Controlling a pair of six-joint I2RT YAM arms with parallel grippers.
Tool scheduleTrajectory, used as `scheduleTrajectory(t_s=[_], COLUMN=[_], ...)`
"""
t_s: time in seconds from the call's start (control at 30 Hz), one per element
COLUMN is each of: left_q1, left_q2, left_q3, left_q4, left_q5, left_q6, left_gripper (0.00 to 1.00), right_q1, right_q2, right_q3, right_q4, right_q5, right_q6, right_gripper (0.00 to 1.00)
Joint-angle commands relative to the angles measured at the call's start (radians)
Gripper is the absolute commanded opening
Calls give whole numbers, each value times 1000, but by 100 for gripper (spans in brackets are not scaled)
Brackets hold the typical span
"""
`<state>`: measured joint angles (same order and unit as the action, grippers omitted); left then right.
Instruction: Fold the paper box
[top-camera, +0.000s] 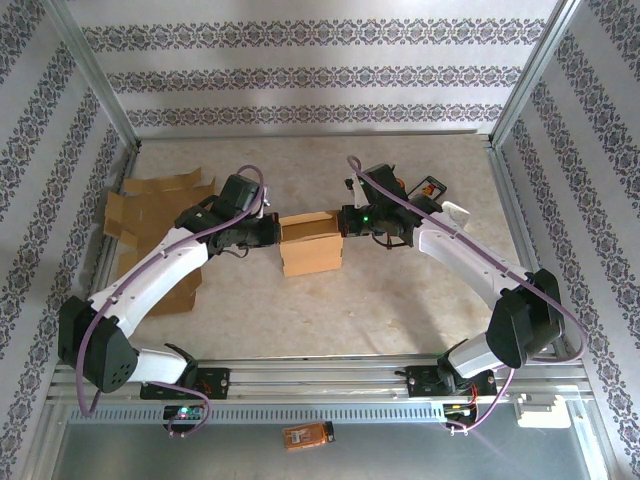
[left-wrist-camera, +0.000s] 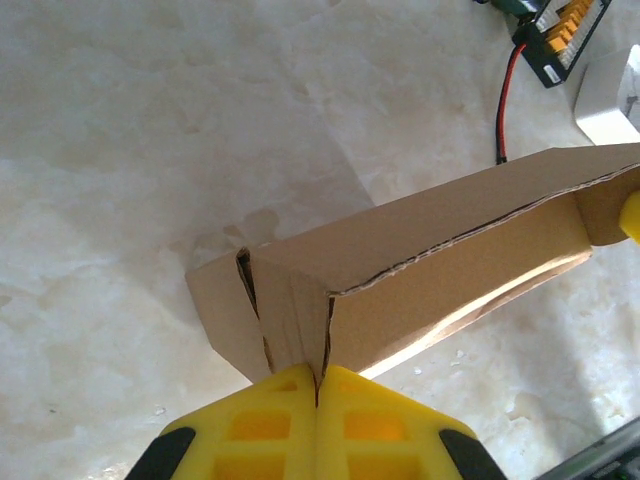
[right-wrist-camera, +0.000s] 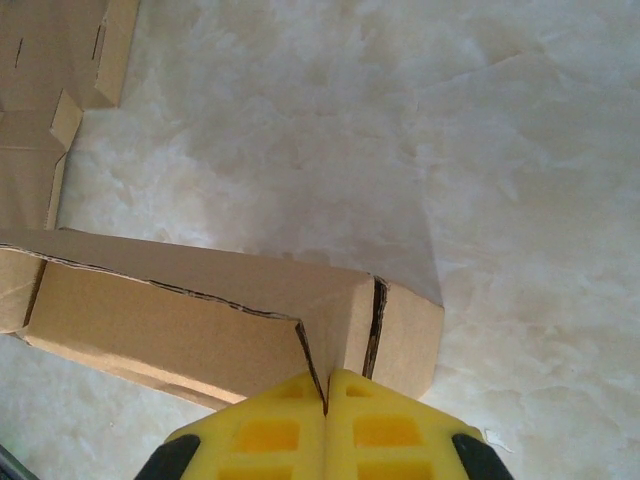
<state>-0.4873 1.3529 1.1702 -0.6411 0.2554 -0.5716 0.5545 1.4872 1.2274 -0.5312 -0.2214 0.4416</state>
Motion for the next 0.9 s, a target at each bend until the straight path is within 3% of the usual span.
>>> scheduleTrajectory(t_s=[0.0,0.27,0.87], left_q1=[11,40,43], left_q2=[-30,-58,-79], left_q3=[-15,-51,-150], left_q4=[79,125,20], left_q5=[95,141,55], left_q6=[-42,-76,-42], left_gripper=[0,0,0], right_q1=[25,28,47], right_q2=[3,0,-1], right_q3=[-26,-29,-36], right_q4=[-72,-74,-66], right_q5=[-16,-11,6], right_q6=[-11,-15,-23], right_gripper=[1,0,0])
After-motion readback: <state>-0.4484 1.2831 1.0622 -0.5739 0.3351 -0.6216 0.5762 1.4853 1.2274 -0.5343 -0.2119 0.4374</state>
